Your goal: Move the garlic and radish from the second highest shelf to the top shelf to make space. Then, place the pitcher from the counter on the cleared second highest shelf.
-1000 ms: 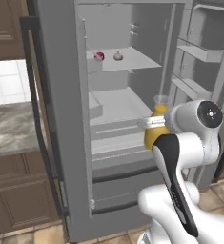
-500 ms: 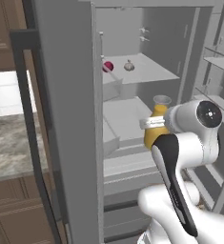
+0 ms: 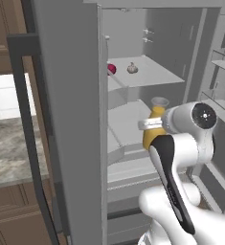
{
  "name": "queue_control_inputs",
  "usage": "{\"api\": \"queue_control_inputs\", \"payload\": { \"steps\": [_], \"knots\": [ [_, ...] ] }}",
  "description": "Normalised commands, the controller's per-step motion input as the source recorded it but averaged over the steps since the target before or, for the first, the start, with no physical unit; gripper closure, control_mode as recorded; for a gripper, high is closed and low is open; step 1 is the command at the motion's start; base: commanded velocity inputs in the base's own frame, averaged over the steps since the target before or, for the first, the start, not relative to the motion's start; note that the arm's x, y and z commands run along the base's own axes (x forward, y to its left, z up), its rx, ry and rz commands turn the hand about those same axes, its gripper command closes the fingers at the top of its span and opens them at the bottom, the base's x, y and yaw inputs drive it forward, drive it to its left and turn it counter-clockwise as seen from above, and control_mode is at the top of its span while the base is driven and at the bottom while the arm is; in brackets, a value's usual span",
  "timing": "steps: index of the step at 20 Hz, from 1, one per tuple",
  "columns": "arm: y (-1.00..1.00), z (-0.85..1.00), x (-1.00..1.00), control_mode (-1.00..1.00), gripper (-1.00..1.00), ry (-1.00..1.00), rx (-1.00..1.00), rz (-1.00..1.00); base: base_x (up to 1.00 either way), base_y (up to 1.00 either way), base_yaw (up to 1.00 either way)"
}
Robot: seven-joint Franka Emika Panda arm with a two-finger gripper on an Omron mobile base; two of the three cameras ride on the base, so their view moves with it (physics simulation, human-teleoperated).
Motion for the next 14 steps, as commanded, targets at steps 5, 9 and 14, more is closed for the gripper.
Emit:
{"api": "queue_control_inputs", "payload": {
  "steps": [5,9,14],
  "knots": [
    [0.00,-0.41,0.39,-1.00,1.00,-0.11,0.00,0.00,0.00,0.00,0.00],
    [0.00,-0.48,0.44,-1.00,1.00,-0.07,0.00,0.01,0.00,0.00,0.00],
    [0.00,-0.49,0.54,-1.00,1.00,-0.01,0.00,0.02,0.00,0.00,0.00]
  ]
}}
